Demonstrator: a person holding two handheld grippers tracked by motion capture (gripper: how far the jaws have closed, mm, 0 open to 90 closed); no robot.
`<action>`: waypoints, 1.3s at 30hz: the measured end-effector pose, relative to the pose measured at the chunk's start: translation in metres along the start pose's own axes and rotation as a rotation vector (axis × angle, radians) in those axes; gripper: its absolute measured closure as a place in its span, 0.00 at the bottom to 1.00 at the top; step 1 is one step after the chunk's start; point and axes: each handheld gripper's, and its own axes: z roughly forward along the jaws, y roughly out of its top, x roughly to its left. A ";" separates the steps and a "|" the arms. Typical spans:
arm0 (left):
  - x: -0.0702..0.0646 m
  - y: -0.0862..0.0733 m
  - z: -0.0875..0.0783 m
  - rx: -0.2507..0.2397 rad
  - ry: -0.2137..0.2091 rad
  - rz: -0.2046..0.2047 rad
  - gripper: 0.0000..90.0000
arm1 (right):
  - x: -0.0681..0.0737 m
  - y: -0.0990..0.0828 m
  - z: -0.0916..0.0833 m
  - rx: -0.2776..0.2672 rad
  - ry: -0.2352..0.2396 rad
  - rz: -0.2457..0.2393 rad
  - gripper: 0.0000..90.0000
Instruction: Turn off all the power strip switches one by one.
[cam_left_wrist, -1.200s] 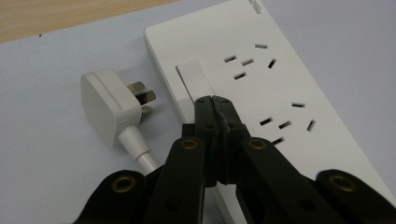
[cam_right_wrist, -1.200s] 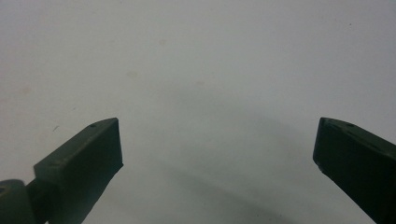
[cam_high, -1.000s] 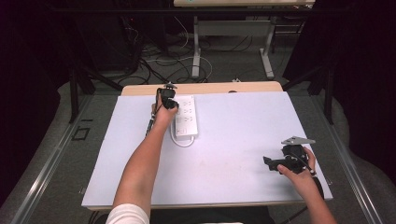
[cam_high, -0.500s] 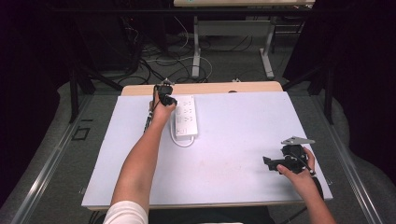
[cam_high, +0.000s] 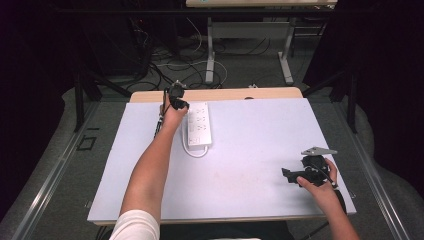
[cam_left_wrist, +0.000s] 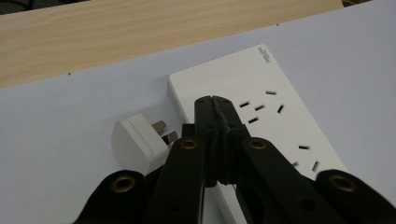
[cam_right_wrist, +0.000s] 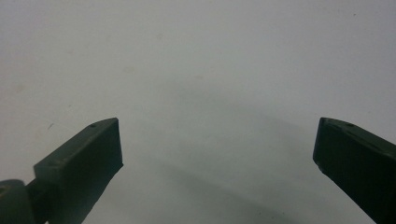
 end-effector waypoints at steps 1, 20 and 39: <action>0.000 0.000 0.001 0.001 0.000 0.004 1.00 | 0.000 0.000 0.000 -0.002 0.000 0.005 0.01; -0.002 -0.002 0.021 -0.012 0.020 0.003 1.00 | 0.000 -0.001 -0.003 -0.002 0.009 -0.007 0.01; -0.005 -0.004 0.027 -0.026 0.051 0.039 1.00 | 0.002 -0.001 -0.002 -0.003 0.016 -0.015 0.01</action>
